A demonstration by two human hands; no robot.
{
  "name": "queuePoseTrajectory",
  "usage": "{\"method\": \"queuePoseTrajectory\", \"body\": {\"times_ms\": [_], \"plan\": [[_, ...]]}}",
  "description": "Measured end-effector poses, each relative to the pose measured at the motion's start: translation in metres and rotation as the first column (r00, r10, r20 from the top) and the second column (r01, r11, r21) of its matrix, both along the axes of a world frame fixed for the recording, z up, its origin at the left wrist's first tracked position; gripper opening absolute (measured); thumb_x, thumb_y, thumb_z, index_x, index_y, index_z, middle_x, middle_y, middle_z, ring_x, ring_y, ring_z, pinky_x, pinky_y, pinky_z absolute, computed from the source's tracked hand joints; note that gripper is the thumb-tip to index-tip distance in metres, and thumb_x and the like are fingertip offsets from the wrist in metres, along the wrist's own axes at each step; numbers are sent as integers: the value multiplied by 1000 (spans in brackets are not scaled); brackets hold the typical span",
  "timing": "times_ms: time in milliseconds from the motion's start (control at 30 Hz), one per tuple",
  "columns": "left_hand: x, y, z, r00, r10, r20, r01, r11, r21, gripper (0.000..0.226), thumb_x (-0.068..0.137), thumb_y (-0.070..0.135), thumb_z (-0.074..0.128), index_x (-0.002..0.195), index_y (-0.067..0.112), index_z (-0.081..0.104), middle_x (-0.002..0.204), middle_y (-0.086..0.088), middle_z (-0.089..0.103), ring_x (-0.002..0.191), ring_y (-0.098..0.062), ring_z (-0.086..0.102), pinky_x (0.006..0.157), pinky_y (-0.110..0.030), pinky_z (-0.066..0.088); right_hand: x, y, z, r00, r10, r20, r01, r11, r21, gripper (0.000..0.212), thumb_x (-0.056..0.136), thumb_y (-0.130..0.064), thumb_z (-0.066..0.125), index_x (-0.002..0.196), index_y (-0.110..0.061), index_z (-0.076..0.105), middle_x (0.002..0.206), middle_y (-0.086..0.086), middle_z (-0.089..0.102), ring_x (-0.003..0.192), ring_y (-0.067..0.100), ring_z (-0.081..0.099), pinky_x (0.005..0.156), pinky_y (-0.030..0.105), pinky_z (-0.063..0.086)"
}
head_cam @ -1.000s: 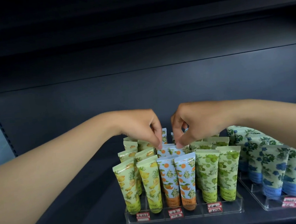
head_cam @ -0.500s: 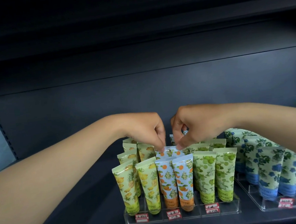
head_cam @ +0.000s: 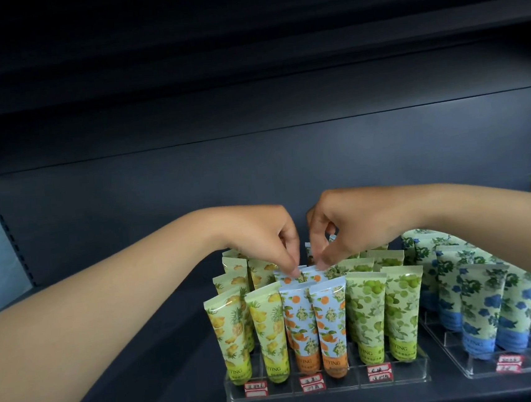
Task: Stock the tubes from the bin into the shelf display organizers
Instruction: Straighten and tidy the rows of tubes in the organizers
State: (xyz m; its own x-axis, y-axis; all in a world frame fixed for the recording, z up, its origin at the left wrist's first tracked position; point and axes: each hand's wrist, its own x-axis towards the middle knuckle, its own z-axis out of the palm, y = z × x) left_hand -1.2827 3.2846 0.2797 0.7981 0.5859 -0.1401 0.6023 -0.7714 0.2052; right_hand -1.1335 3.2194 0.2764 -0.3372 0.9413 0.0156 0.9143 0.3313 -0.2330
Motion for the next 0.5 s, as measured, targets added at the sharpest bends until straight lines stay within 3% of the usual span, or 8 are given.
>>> {"method": "queuePoseTrajectory", "body": {"times_ms": [100,267,367,500], "plan": [[-1,1,2,1000,11,15,-10,1000,-22,10,78,32,73,79,22,74,63,22,57,61,6,50,57,-6,34,4,0,5,999,-10,-33,11,1000,6,6,79,-32,72,75,-28,73,85,-1,68,67,5,52,59,16,39],[-6,8,9,986,77,149,-70,996,-50,9,82,30,68,83,24,75,75,20,61,71,2,53,71,-15,40,18,15,17,995,-84,-58,88,994,68,4,80,-28,71,76,-29,72,79,-12,66,59,-10,51,54,3,34],[-2,22,6,964,136,230,-140,990,-1,8,83,28,67,82,26,74,74,19,63,72,-1,54,69,-18,41,21,32,14,990,-134,-46,136,989,54,2,80,-26,72,79,-25,73,74,-16,65,60,-10,53,52,4,35],[8,38,-1,971,164,175,-170,985,21,13,83,28,68,91,20,75,74,19,62,75,-1,55,72,-19,43,23,52,5,987,-161,7,161,987,-18,3,78,-26,74,81,-24,74,85,-14,69,80,0,58,68,13,39]]}}
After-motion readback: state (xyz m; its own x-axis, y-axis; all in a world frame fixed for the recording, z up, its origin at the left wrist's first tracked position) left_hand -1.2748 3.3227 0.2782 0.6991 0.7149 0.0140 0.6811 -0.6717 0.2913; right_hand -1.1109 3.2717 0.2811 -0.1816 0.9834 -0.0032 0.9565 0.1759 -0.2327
